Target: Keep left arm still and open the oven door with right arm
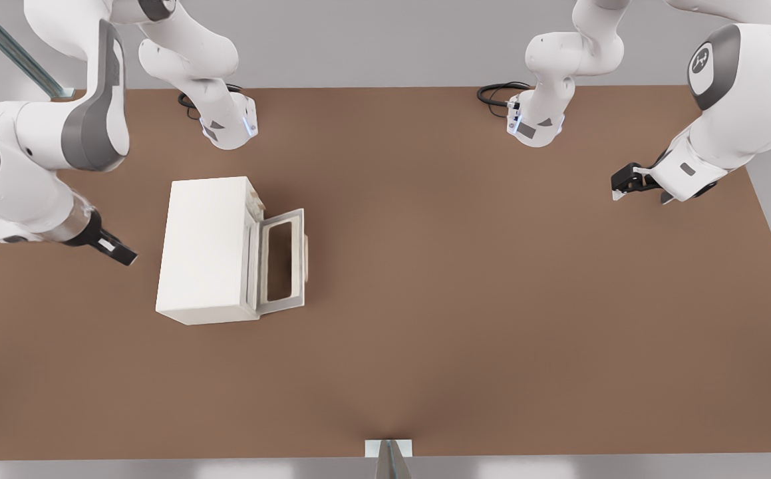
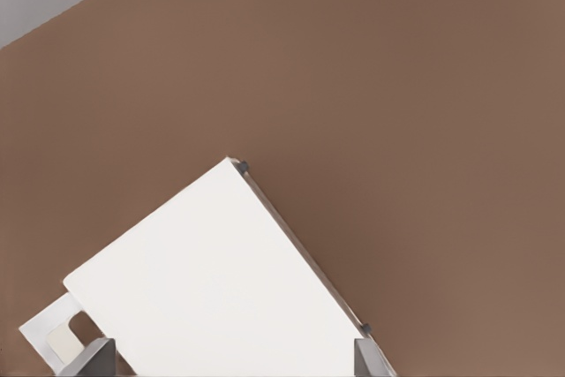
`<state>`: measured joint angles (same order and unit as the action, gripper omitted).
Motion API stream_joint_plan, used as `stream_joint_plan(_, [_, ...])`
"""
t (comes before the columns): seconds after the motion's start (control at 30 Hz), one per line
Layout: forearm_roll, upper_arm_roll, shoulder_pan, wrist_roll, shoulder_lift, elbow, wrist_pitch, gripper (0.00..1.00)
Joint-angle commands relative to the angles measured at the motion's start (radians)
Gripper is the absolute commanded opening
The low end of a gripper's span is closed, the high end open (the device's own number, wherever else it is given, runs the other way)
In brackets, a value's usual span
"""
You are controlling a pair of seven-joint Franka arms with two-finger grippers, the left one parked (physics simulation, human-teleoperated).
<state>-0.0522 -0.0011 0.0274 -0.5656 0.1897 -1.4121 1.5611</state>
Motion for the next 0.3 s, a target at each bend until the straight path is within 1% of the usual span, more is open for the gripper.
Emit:
stream_joint_plan(0.0, [0.012, -0.003, 0.011, 0.573, 0.014, 0.03, 0.043, 1.0])
stream_joint_plan(0.27, [0.003, -0.003, 0.011, 0.572, 0.02, 0.032, 0.043, 1.0])
